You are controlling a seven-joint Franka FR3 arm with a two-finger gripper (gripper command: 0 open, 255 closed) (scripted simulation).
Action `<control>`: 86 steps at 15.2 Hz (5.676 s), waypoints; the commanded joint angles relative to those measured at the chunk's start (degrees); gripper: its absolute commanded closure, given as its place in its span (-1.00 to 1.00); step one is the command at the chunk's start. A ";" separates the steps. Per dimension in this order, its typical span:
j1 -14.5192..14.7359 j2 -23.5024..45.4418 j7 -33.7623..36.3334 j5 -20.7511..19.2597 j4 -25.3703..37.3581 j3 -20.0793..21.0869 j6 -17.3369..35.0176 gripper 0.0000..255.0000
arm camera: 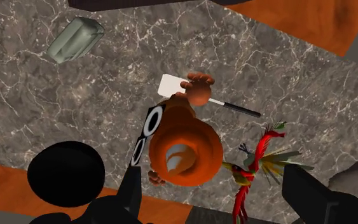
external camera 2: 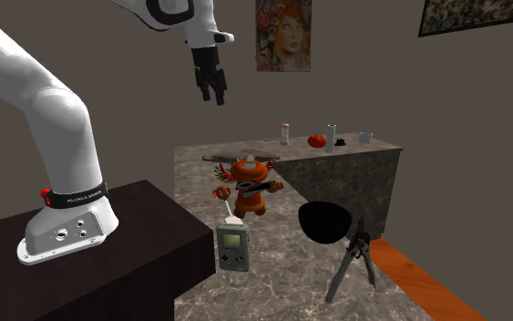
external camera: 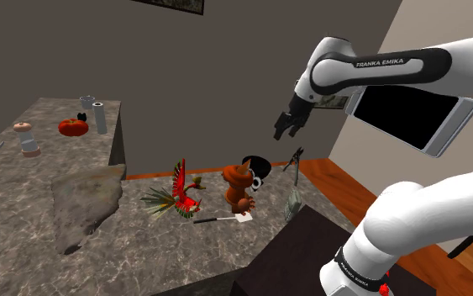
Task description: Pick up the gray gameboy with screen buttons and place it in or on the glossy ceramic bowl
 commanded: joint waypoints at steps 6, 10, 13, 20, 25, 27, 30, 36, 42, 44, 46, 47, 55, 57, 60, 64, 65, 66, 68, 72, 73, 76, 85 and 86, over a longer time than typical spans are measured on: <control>-3.35 8.43 -1.23 -1.24 -4.29 -4.37 10.64 -1.00; -4.83 14.65 -2.26 -1.22 -5.53 -7.02 16.84 -1.00; -5.66 19.90 -3.42 -0.54 -5.89 -9.12 21.47 -1.00; -6.63 33.90 -8.94 5.47 -4.76 -13.84 31.53 -1.00; -8.79 45.02 -16.49 15.19 -2.09 -14.40 37.15 -1.00; -10.87 49.46 -19.71 19.40 -0.57 -13.28 38.91 -1.00; -14.01 54.47 -22.98 23.65 1.43 -11.36 40.74 -1.00; -17.30 59.87 -26.91 28.78 3.03 -6.82 44.48 -1.00; -18.24 61.29 -27.82 29.91 3.52 -5.60 45.46 -1.00; -18.24 61.29 -27.82 29.91 3.52 -5.60 45.46 -1.00; -18.24 61.28 -27.81 29.90 3.53 -5.61 45.45 1.00; -18.24 61.28 -27.81 29.90 3.53 -5.61 45.45 1.00; -18.25 61.29 -27.82 29.91 3.52 -5.60 45.46 1.00; -17.00 59.47 -26.61 28.47 2.87 -7.15 44.24 1.00; -15.17 56.75 -24.64 26.05 1.98 -9.48 42.40 1.00; -12.94 53.10 -21.76 22.35 0.98 -12.47 39.89 1.00; -12.43 52.18 -21.00 21.36 0.77 -13.18 39.25 1.00; -11.95 51.26 -20.22 20.34 0.58 -13.87 38.61 1.00; -11.07 49.42 -18.64 18.25 0.23 -15.16 37.29 1.00; -9.72 45.73 -15.44 13.97 -0.24 -17.34 34.55 1.00; -9.47 44.81 -14.65 12.90 -0.31 -17.78 33.84 1.00; -8.95 42.07 -12.35 9.80 -0.43 -18.84 31.63 1.00; -8.86 34.36 -6.71 2.28 0.21 -19.98 24.40 1.00; -8.93 33.57 -6.22 1.64 0.36 -19.98 23.56 1.00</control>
